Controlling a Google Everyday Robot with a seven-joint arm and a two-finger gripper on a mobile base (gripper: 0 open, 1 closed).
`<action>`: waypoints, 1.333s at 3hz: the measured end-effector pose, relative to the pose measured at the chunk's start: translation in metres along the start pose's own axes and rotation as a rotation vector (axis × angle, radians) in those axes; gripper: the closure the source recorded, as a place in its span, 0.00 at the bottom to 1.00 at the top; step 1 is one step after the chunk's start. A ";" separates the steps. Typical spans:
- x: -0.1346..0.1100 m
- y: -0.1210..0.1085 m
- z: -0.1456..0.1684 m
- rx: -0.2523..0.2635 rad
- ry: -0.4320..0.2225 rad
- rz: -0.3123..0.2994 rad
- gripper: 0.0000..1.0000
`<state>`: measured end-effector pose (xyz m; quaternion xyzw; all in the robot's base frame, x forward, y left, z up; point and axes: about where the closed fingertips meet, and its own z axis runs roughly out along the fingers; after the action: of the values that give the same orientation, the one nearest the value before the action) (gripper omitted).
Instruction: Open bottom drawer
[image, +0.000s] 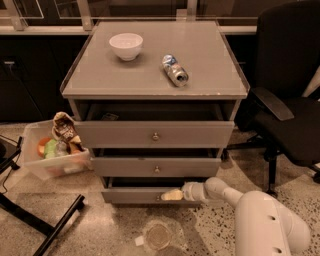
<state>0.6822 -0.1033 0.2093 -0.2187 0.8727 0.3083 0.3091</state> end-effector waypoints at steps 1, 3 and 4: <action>0.014 0.002 -0.003 0.000 0.060 0.013 0.00; 0.017 0.007 -0.007 -0.008 0.085 0.028 0.00; 0.015 0.008 -0.009 -0.008 0.086 0.028 0.00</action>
Offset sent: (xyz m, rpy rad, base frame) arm -0.1350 -0.0466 -0.0541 -0.1658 0.5062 0.1475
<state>0.6632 -0.1067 0.2076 -0.2207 0.8869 0.3062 0.2663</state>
